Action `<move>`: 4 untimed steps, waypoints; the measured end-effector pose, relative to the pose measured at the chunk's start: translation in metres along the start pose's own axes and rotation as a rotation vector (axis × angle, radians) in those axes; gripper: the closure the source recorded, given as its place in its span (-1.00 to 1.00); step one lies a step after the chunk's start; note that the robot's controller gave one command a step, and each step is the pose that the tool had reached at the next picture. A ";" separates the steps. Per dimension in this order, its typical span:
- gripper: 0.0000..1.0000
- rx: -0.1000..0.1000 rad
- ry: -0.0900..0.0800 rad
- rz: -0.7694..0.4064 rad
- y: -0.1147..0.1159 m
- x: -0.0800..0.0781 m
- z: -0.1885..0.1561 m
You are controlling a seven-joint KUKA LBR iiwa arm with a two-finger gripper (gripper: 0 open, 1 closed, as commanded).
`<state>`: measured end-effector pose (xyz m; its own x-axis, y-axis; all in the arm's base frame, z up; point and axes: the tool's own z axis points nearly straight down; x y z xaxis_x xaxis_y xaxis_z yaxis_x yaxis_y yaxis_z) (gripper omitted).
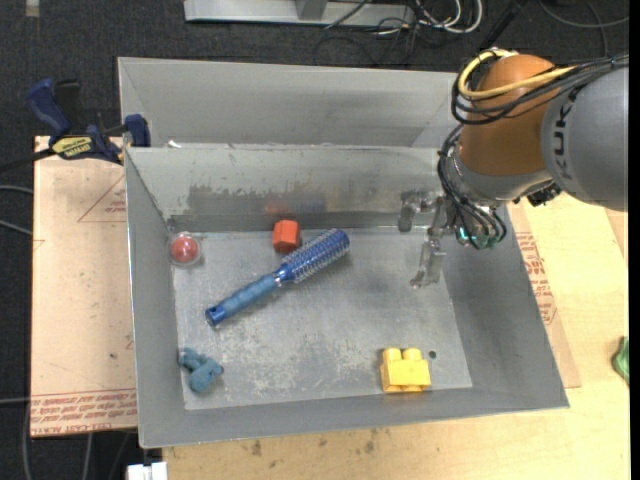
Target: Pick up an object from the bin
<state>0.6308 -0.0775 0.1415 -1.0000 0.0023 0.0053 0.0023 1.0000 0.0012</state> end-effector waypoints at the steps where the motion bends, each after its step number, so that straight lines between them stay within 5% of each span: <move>1: -1.00 -0.004 -0.003 0.050 0.080 0.050 -0.015; 2: -1.00 0.000 -0.001 -0.134 0.116 0.130 0.011; 3: -1.00 0.002 -0.002 -0.492 0.063 0.130 0.057; 4: -1.00 0.004 -0.010 -0.662 0.012 0.142 0.055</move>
Offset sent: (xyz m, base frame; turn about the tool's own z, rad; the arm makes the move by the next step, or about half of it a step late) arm -0.0480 0.0735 0.0154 0.0582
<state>0.4888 -0.0647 0.0869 -0.7899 -0.6133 -0.0049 -0.6132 0.7899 -0.0026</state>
